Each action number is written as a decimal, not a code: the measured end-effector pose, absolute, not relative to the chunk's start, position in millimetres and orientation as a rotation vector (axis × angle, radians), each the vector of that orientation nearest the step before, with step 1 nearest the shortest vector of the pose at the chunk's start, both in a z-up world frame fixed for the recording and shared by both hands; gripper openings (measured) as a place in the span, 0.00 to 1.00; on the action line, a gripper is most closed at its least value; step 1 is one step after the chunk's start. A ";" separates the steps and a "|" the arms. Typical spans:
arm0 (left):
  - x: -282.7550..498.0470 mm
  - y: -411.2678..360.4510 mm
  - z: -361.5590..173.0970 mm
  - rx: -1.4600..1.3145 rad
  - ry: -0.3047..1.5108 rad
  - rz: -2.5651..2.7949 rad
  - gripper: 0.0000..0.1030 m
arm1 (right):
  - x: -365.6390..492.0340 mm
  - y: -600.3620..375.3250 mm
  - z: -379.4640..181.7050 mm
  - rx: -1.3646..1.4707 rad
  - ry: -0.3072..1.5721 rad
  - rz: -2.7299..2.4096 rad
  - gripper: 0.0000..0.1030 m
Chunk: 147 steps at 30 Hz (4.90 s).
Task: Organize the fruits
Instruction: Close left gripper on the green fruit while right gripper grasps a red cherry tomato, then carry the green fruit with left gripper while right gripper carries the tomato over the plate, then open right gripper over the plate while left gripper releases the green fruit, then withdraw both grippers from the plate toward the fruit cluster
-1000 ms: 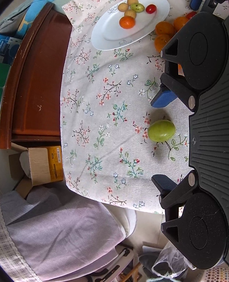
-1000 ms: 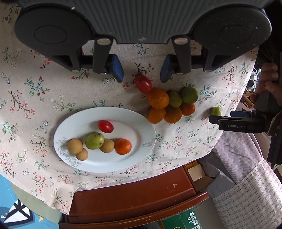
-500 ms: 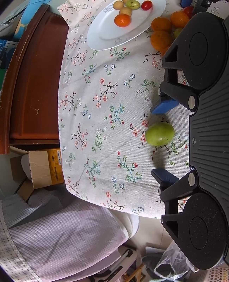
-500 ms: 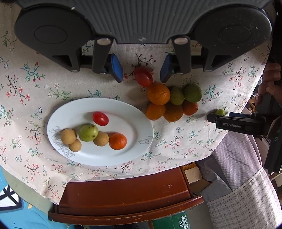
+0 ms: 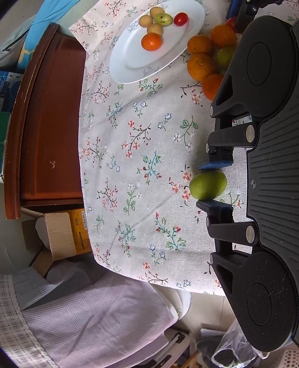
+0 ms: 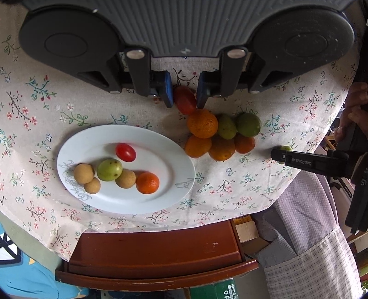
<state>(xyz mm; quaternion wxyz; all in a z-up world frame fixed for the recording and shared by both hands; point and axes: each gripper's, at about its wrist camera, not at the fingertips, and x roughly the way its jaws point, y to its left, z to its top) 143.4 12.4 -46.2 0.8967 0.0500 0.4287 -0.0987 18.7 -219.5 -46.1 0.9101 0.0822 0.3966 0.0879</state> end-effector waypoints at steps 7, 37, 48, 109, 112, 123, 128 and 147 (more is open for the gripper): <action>128.2 7.1 -38.3 0.095 0.866 -0.243 0.25 | 17.0 -222.6 -41.9 0.211 0.804 0.179 0.20; 83.6 -20.0 -25.7 0.102 0.798 -0.328 0.25 | 13.6 -219.5 -31.7 0.210 0.768 0.195 0.19; 73.3 -42.8 -9.8 0.147 0.718 -0.411 0.25 | 14.8 -227.5 -8.0 0.263 0.701 0.218 0.19; 151.6 -126.9 4.6 0.099 0.711 -0.569 0.76 | 132.3 -308.5 -13.3 0.300 0.692 0.053 0.30; 152.8 -120.1 11.4 0.112 0.725 -0.538 0.79 | 128.8 -307.5 -9.2 0.305 0.689 0.058 0.33; 141.5 -72.6 26.1 0.042 0.727 -0.438 0.81 | 98.3 -299.9 0.8 0.324 0.671 0.058 0.47; 135.3 -46.9 26.3 -0.027 0.756 -0.406 0.81 | 78.9 -288.1 5.2 0.327 0.663 0.090 0.53; 86.3 -13.2 0.4 -0.020 0.833 -0.306 0.84 | 28.1 -244.4 -15.9 0.358 0.735 0.180 0.53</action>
